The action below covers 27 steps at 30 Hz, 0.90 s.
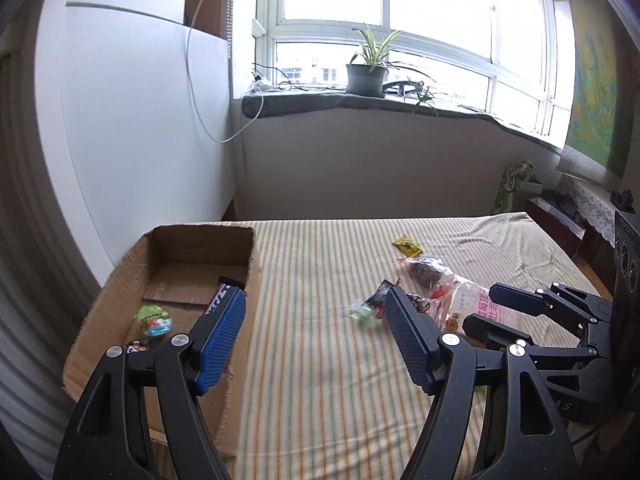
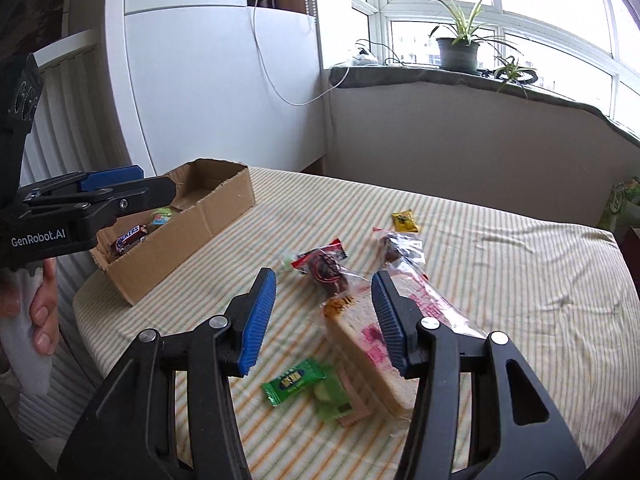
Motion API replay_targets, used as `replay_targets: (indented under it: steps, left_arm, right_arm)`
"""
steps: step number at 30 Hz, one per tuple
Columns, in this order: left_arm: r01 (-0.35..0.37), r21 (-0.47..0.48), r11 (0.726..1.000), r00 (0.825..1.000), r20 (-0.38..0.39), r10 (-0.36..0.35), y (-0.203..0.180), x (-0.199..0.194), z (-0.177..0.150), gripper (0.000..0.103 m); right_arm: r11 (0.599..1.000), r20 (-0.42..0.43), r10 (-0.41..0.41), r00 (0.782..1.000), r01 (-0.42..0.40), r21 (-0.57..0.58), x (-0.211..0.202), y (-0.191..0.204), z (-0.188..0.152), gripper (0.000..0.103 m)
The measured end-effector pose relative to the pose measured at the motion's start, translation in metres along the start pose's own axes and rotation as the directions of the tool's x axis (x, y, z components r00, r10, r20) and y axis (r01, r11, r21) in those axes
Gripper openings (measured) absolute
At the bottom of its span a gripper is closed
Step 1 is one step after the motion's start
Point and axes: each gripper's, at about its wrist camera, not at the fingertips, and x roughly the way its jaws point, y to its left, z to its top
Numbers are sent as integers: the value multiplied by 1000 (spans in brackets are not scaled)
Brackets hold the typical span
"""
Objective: Organize snacks
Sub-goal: 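Move both grippers back from the box toward the table, then grasp the dark green square packet with the left gripper while the right gripper grasps the light green packet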
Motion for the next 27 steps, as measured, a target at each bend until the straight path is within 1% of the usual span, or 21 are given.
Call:
replay_targets:
  steps: [3,7,12,16,21,27]
  left_arm:
    - [21,28,999,1000,-2,-21,-18,1,3,72]
    - [38,52,998,999,-8,-37,-38,4,4,72]
    - [50,66,997,999,-19,-49,-51,6,3,72]
    - [69,63,996,997,-46,-66,-58,15,-4,72]
    - [117,36,992,987,-118,-112,-66,31,-30,72]
    - [169,19,986,962,-220,-160,-79,42,-75,72]
  right_arm:
    - [1000,3,-17,1000,17,20,-8,-13,-5,52]
    - [999,6,-21,1000,21,31,-16,-25,-11,52]
    - [999,-7,-20,1000,20,36,-17,-25,-19,52]
    - [999,-39,-21,999,22,39,-16,-24,-34,52]
    - [999,-101,-24,995,29,42,-16,-21,-66,52]
    - [998,-152,-21,988,29,48,-18,-16,-95,52]
